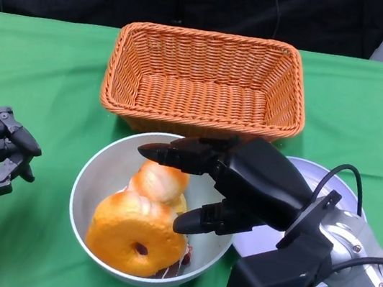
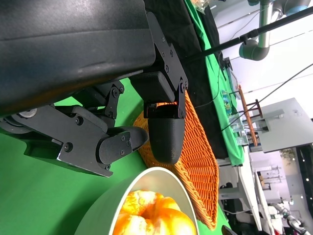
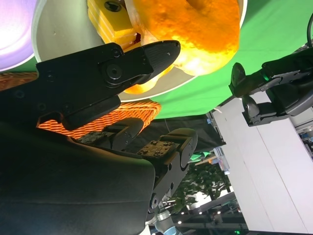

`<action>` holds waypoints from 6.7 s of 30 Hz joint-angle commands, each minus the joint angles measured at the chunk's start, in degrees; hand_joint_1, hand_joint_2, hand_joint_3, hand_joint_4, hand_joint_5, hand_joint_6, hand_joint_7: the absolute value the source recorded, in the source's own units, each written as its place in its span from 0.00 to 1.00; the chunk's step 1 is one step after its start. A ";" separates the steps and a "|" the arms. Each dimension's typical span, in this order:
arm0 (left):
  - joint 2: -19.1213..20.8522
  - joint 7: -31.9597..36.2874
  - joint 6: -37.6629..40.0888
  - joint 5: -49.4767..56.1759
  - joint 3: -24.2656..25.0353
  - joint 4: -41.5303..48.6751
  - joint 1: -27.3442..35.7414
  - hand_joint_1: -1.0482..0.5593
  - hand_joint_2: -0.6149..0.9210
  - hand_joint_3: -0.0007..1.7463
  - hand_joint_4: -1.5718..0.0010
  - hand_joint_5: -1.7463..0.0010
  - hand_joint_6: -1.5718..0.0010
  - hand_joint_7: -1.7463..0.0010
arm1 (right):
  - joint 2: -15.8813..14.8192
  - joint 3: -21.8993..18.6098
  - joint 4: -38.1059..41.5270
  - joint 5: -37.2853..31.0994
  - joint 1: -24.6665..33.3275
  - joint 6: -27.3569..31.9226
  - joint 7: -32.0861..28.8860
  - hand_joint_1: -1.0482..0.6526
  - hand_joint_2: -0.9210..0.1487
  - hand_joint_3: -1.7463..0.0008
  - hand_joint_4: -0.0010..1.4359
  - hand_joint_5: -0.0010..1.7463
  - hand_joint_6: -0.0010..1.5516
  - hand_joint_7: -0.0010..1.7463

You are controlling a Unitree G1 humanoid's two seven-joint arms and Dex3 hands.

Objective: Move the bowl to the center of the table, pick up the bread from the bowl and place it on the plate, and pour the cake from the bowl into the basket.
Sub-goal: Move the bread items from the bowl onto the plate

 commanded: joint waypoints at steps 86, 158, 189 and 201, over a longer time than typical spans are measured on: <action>0.90 -0.76 0.04 -0.39 -0.08 2.06 -0.92 0.57 0.84 0.42 0.43 0.18 0.41 0.37 | 3.39 13.12 33.12 -18.51 -19.52 -6.41 -26.22 0.25 0.05 1.00 0.39 0.00 0.32 0.00; 0.73 8.55 1.29 3.55 -2.75 -0.98 1.03 0.58 0.75 0.58 0.43 0.16 0.39 0.37 | 4.16 9.74 41.29 -13.62 -23.26 -7.44 -39.39 0.48 0.09 1.00 0.56 0.61 0.76 0.01; 0.94 8.72 2.17 3.35 -2.86 -1.10 0.37 0.63 0.77 0.60 0.47 0.13 0.43 0.33 | -8.33 -10.16 11.20 -1.81 6.01 -10.00 -26.89 0.59 0.10 1.00 0.62 0.53 0.81 0.02; 1.05 8.62 1.47 3.26 -2.80 0.17 -0.24 0.61 0.77 0.58 0.48 0.12 0.44 0.31 | -8.96 -13.12 16.08 -2.77 7.26 -7.98 -31.30 0.63 0.10 1.00 0.64 0.54 0.82 0.02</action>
